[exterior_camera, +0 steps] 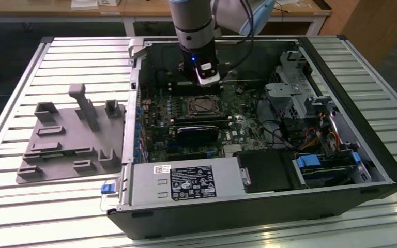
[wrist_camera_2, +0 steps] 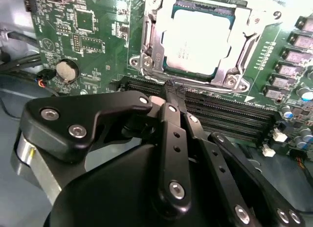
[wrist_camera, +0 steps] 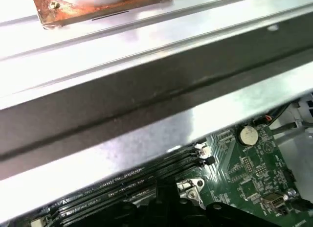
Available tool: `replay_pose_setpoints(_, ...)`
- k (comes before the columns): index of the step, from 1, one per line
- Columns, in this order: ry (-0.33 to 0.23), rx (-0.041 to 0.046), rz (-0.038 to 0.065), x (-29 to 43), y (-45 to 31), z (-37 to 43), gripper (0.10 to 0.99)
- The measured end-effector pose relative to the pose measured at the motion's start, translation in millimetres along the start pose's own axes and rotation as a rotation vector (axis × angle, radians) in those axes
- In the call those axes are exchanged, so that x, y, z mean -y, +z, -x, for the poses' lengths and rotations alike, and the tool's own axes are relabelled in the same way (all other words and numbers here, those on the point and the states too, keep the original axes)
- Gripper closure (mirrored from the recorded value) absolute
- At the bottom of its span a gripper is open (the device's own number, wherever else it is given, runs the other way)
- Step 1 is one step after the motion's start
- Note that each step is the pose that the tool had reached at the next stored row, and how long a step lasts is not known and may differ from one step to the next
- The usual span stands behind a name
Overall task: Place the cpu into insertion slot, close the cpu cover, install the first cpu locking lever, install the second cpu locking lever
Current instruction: 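Install the first cpu locking lever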
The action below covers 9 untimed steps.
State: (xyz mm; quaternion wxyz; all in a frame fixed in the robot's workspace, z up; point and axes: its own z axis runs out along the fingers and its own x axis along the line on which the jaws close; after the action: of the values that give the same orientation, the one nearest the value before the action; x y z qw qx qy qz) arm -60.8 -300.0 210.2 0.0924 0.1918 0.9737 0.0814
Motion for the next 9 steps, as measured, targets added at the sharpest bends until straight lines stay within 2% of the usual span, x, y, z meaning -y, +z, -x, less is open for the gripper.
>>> replay_pose_setpoints(5,-0.004,0.0102,-0.030,-0.5,-2.6,0.4,0.984)
replay_pose_setpoints(8,-0.006,0.0118,-0.048,-0.5,-2.9,0.5,0.984)
replay_pose_setpoints(9,-0.007,0.0114,-0.050,-0.5,-2.8,0.6,0.984)
